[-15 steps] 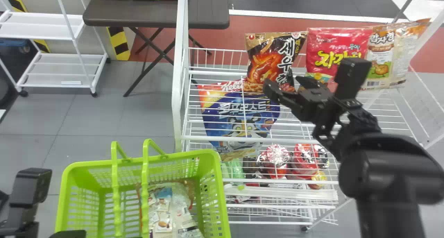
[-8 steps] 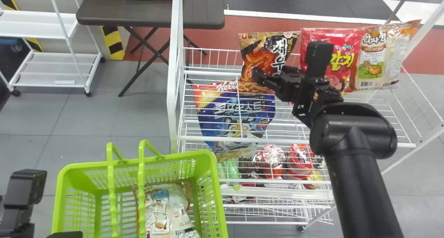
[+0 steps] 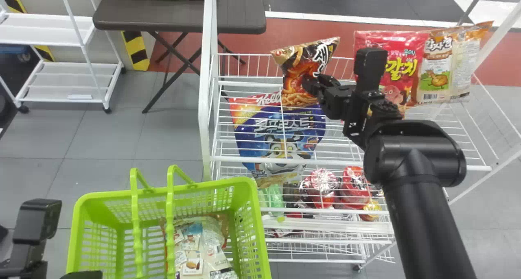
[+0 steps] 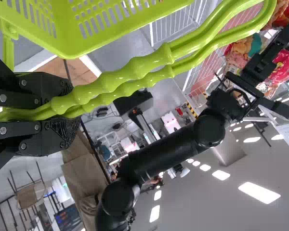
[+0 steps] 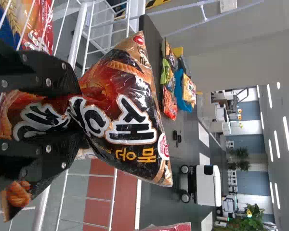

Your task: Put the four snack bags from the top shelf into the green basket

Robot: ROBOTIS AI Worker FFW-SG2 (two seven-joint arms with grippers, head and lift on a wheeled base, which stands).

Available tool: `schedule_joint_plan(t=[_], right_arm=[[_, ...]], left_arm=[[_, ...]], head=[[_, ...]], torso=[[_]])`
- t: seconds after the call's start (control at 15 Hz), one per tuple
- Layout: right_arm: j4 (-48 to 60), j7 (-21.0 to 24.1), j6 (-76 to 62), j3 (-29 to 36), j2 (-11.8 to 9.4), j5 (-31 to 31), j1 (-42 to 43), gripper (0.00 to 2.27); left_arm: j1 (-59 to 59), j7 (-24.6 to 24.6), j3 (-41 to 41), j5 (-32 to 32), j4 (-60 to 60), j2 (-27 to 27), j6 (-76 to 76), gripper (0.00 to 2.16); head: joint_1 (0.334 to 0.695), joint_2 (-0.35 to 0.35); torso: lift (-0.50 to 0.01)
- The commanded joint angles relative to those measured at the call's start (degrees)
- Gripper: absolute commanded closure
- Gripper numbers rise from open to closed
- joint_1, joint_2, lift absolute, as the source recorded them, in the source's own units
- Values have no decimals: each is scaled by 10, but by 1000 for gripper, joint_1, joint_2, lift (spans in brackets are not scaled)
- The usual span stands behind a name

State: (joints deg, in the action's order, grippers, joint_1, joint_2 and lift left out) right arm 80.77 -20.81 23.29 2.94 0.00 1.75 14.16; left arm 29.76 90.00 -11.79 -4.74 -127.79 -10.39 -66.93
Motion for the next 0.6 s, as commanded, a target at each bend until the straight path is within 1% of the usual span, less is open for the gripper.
schedule_joint_plan(t=[0.0, 0.2, 0.33, 0.53], right_arm=[[54, -5, 6, 3, 1, -8, -30, 2253], [174, -6, 37, -4, 1, -25, -83, 2253], [281, -5, 109, -14, 1, -61, -139, 2253], [434, -5, 211, -40, 1, -82, -237, 2253]], left_arm=[[-1, 6, -1, 0, 0, -1, 0, 2148], [-3, 6, 0, -1, 1, 0, 0, 2148], [-6, 6, 1, -1, 1, 0, 0, 2145], [-9, 6, 1, 1, 1, 0, 0, 2145]], head=[[695, -83], [695, -84], [695, -76], [695, -49]], torso=[[0], [0], [0], [0]])
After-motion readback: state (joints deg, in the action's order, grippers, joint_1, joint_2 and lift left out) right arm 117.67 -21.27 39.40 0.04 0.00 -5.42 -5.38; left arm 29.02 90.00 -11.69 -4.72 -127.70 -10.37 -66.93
